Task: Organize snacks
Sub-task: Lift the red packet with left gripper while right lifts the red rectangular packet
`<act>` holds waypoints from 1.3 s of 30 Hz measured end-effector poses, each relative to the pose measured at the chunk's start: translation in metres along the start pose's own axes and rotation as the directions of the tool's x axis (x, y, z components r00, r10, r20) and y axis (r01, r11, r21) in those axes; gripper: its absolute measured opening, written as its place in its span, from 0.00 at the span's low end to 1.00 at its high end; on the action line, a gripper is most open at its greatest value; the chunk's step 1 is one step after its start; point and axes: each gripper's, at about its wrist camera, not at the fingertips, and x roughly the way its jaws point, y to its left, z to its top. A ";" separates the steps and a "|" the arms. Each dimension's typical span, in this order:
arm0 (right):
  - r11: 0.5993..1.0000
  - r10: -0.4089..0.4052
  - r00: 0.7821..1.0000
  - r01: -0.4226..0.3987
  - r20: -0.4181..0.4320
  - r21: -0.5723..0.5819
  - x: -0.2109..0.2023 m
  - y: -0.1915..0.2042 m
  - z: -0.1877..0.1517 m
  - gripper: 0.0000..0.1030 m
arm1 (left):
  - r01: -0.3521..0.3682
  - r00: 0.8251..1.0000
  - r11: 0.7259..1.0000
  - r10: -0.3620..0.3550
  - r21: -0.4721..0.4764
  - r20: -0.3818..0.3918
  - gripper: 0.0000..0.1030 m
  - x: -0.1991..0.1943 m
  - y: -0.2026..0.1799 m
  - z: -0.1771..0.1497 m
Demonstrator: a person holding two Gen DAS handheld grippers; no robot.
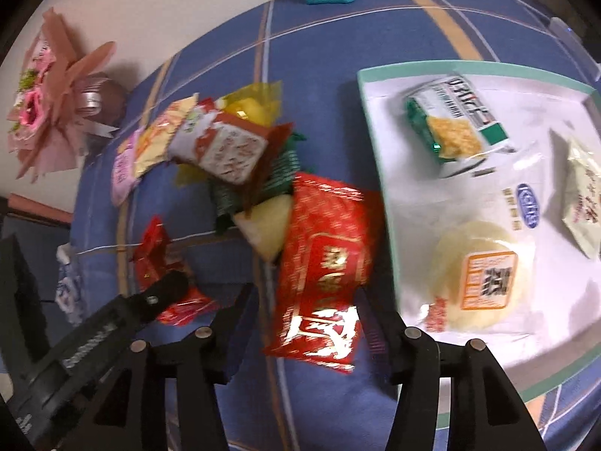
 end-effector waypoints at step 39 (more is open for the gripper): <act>0.986 -0.150 0.989 0.151 0.016 -0.071 0.036 0.035 -0.009 0.56 | 0.006 1.000 1.000 -0.006 -0.002 -0.011 0.52 0.006 0.011 -0.003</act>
